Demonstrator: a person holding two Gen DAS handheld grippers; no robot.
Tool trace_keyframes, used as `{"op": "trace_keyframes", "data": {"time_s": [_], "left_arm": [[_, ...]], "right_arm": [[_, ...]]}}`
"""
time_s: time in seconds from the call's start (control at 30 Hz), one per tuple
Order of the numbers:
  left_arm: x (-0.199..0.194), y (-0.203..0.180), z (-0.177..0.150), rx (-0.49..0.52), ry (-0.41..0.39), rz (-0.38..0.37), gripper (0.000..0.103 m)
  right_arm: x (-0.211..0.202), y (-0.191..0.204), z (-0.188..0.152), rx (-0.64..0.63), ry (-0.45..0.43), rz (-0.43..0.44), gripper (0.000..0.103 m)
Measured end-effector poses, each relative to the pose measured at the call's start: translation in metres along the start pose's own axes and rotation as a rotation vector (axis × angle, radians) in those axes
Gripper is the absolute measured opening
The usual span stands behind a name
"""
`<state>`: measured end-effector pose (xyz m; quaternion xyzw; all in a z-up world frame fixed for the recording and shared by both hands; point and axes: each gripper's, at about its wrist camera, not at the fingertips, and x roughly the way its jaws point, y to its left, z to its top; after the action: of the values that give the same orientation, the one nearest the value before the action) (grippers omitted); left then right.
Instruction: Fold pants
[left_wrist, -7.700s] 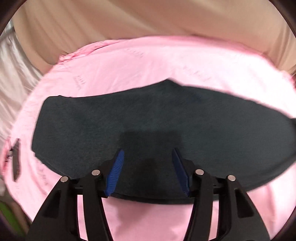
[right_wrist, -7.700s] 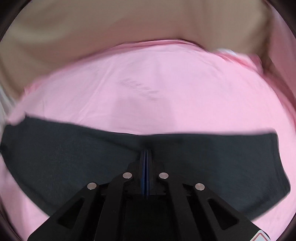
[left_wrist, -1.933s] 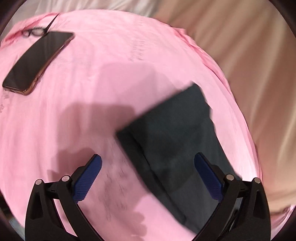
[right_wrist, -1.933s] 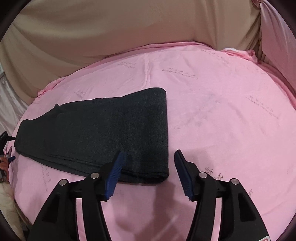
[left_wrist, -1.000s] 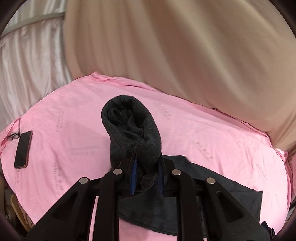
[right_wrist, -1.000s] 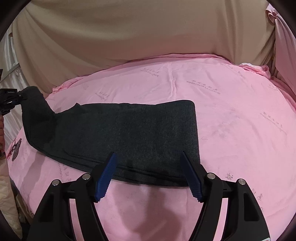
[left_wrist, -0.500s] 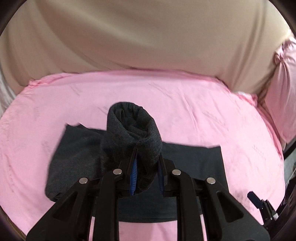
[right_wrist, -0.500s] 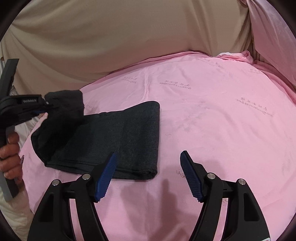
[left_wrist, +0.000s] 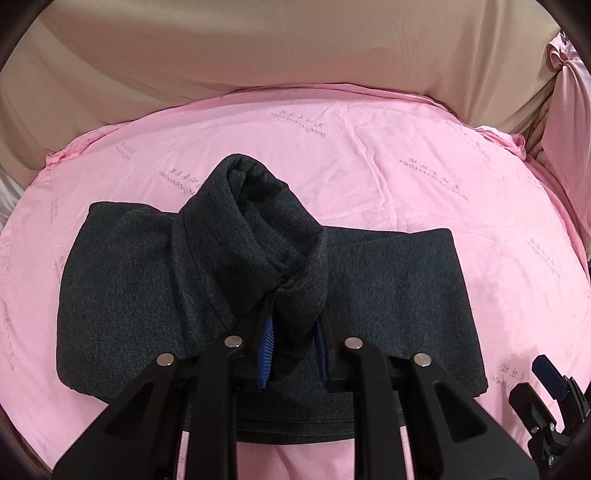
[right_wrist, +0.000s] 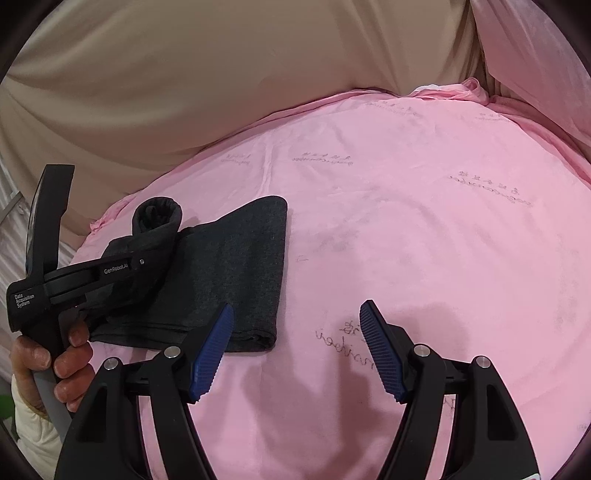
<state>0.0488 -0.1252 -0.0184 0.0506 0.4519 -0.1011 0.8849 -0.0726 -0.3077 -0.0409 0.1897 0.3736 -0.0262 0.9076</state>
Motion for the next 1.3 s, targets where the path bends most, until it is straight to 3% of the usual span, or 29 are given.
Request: {"op": "trace_keyframes", "data": {"time_s": [0.2,0.43,0.5,0.53,0.57,0.63,0.8,0.9,1.03,1.1,1.17,1.2,1.23,1.27,1.3], "left_arm": [[0.002,0.002,0.0,-0.001,0.005,-0.008,0.018],[-0.004,0.014,0.003,-0.046,-0.003,-0.053,0.018],[-0.011,0.025,0.006,-0.074,-0.008,-0.085,0.018],[-0.015,0.03,0.007,-0.084,-0.012,-0.097,0.018],[-0.02,0.037,0.009,-0.095,-0.022,-0.106,0.018],[-0.03,0.048,0.012,-0.115,-0.044,-0.11,0.018],[-0.071,0.092,0.024,-0.175,-0.131,-0.078,0.018],[-0.093,0.121,0.027,-0.212,-0.172,-0.062,0.018],[-0.1,0.144,0.021,-0.254,-0.184,-0.069,0.018],[-0.093,0.148,0.017,-0.27,-0.166,-0.092,0.019],[-0.084,0.152,0.011,-0.289,-0.141,-0.108,0.018],[-0.082,0.155,0.009,-0.294,-0.135,-0.106,0.018],[-0.081,0.157,0.008,-0.305,-0.132,-0.107,0.018],[-0.082,0.16,0.007,-0.31,-0.135,-0.114,0.018],[-0.085,0.162,0.007,-0.309,-0.142,-0.119,0.018]], "right_arm": [[0.006,0.009,0.0,-0.027,0.022,0.005,0.069],[0.06,-0.014,0.014,0.127,0.14,0.204,0.07],[0.066,-0.008,0.02,0.102,0.141,0.224,0.068],[0.071,-0.003,0.022,0.098,0.155,0.257,0.061],[0.078,0.002,0.023,0.101,0.175,0.291,0.039],[0.087,0.012,0.024,0.068,0.195,0.27,0.013],[0.029,0.013,0.048,0.007,0.091,0.311,0.008],[-0.011,0.004,0.054,-0.066,0.026,0.195,0.007],[-0.008,-0.05,0.037,0.0,0.082,0.017,0.007],[0.012,-0.073,0.021,0.063,0.146,-0.006,0.007],[0.011,-0.081,0.015,0.107,0.119,0.028,0.009],[0.008,-0.08,0.017,0.108,0.119,0.014,0.01],[-0.001,-0.074,0.021,0.098,0.1,-0.06,0.016],[-0.012,-0.068,0.024,0.084,0.058,-0.134,0.027],[-0.026,-0.054,0.028,0.047,-0.003,-0.164,0.028]]}}
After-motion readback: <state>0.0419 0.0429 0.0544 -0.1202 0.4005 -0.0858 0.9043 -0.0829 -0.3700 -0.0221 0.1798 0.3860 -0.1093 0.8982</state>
